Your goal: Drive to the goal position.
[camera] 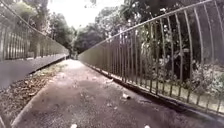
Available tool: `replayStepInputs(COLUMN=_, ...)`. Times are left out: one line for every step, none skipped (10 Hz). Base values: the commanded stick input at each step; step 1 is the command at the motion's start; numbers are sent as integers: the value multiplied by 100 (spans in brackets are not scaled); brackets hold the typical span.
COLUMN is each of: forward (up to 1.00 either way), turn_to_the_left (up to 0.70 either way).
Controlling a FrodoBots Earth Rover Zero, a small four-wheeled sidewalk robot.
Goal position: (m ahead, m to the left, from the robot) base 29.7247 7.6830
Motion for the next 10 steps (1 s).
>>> replayStepInputs(forward=100, turn_to_the_left=40)
replayStepInputs(forward=100, turn_to_the_left=40)
replayStepInputs(forward=100, turn_to_the_left=40)
replayStepInputs(forward=100, turn_to_the_left=40)
replayStepInputs(forward=100, turn_to_the_left=23)
replayStepInputs(forward=100, turn_to_the_left=5)
replayStepInputs(forward=100, turn_to_the_left=0)
replayStepInputs(forward=100, turn_to_the_left=0)
replayStepInputs(forward=100, turn_to_the_left=0)
replayStepInputs(forward=100, turn_to_the_left=0)
